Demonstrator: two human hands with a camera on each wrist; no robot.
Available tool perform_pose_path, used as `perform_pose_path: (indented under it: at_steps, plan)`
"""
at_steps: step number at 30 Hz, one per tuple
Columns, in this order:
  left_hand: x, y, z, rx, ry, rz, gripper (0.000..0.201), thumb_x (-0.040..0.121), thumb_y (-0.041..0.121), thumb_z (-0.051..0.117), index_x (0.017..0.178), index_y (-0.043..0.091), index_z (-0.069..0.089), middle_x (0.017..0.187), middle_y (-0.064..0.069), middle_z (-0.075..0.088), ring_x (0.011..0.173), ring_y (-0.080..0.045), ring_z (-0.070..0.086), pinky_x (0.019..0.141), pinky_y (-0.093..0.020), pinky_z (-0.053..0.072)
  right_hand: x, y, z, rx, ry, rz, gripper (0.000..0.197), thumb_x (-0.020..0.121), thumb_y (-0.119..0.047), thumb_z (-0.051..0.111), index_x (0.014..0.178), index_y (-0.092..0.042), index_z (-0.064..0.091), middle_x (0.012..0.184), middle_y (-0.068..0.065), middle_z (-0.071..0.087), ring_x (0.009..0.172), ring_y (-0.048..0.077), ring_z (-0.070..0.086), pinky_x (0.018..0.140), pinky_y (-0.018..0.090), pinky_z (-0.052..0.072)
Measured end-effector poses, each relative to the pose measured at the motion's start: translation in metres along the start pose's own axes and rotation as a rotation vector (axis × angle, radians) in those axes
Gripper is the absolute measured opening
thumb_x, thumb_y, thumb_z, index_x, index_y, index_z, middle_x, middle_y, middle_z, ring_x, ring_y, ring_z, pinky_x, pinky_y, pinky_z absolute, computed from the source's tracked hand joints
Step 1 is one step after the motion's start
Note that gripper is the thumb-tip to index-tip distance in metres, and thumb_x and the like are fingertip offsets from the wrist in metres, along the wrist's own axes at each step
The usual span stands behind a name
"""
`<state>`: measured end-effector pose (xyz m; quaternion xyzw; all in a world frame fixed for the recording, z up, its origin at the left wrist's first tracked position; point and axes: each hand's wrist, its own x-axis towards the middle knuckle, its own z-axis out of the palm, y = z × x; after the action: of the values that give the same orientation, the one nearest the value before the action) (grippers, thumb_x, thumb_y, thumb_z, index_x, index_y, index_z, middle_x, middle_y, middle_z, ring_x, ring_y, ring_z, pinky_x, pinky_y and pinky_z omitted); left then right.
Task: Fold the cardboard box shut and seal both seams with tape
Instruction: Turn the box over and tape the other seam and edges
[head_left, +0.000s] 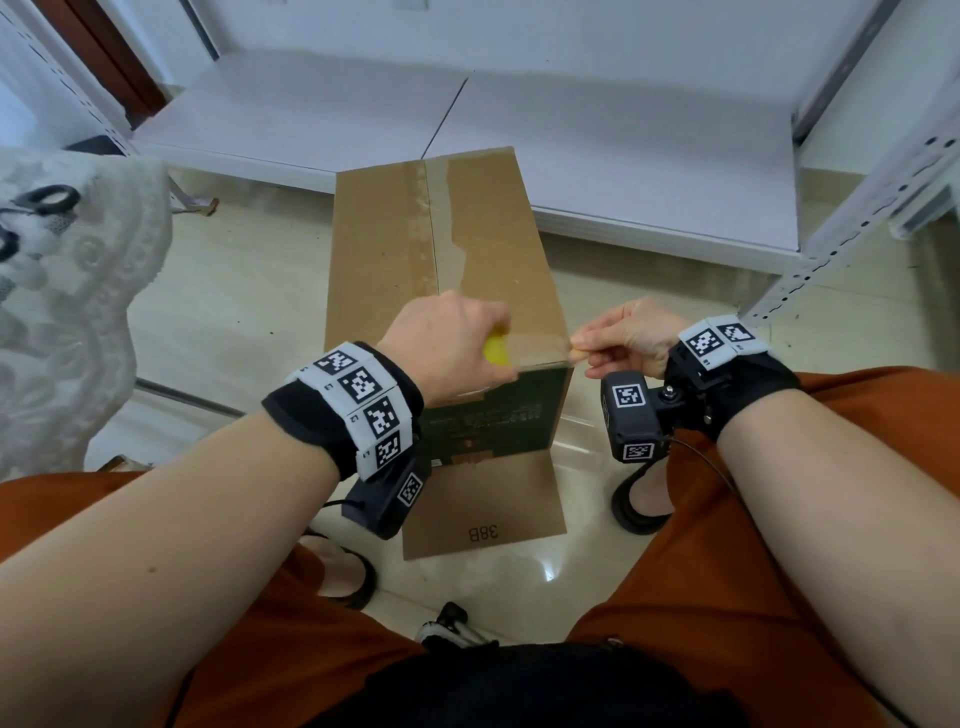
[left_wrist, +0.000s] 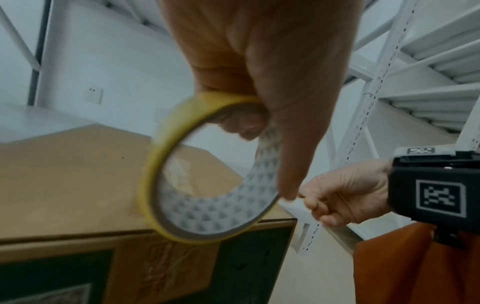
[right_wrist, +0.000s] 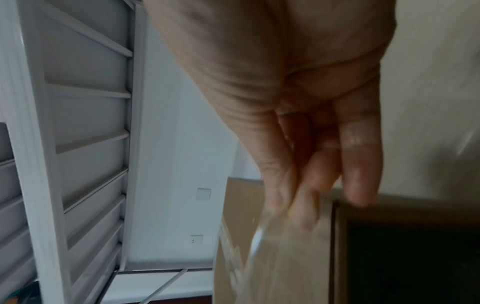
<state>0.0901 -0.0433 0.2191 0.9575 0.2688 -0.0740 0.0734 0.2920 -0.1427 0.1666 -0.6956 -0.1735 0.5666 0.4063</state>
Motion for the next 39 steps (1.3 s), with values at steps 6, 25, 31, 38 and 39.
perform_pose_path:
  at_steps: [6, 25, 31, 38, 39]
  plan:
    - [0.001, -0.004, 0.008, 0.021, -0.030, 0.048, 0.058, 0.085, 0.059, 0.057, 0.133, 0.028, 0.048, 0.114, 0.000, 0.064, 0.100, -0.019, 0.060, 0.081, -0.032, 0.050, -0.001, 0.004, -0.006, -0.006, 0.027, 0.030, 0.016, 0.064, -0.005, 0.074, 0.077, 0.001, 0.068, 0.067, 0.012, 0.071, 0.050, 0.012, 0.063, 0.067, 0.028, 0.057]
    - [0.019, 0.016, 0.003, 0.468, -0.202, 0.340, 0.022, 0.099, 0.022, 0.046, 0.106, 0.014, 0.065, 0.121, 0.001, 0.049, 0.071, -0.014, 0.057, 0.055, -0.028, 0.048, 0.009, 0.010, 0.006, -0.177, 0.231, 0.029, 0.013, 0.078, -0.005, 0.074, 0.081, 0.004, 0.066, 0.076, 0.015, 0.070, 0.057, 0.015, 0.060, 0.059, 0.029, 0.058]
    - [0.022, 0.024, 0.000, 0.522, -0.218, 0.352, 0.027, 0.102, 0.019, 0.038, 0.111, 0.013, 0.063, 0.114, 0.001, 0.060, 0.075, -0.016, 0.054, 0.056, -0.029, 0.040, 0.011, 0.010, 0.006, -0.211, 0.233, 0.025, 0.016, 0.080, -0.006, 0.073, 0.087, 0.006, 0.066, 0.080, 0.017, 0.072, 0.057, 0.015, 0.059, 0.061, 0.029, 0.058]
    - [0.016, 0.032, -0.003, 0.562, -0.251, 0.311, 0.028, 0.102, 0.014, 0.036, 0.116, 0.006, 0.058, 0.066, 0.003, 0.040, 0.067, -0.016, 0.048, 0.059, -0.028, 0.041, 0.015, 0.008, 0.006, -0.229, 0.230, 0.006, 0.015, 0.078, -0.007, 0.074, 0.083, 0.005, 0.066, 0.079, 0.016, 0.070, 0.058, 0.016, 0.060, 0.068, 0.033, 0.058]
    - [0.016, 0.035, -0.005, 0.573, -0.262, 0.306, 0.028, 0.102, 0.013, 0.035, 0.117, 0.006, 0.058, 0.066, 0.003, 0.039, 0.066, -0.016, 0.047, 0.059, -0.028, 0.040, 0.015, 0.007, 0.007, -0.236, 0.231, 0.008, 0.014, 0.078, -0.007, 0.074, 0.081, 0.004, 0.066, 0.078, 0.016, 0.070, 0.058, 0.016, 0.060, 0.070, 0.034, 0.058]
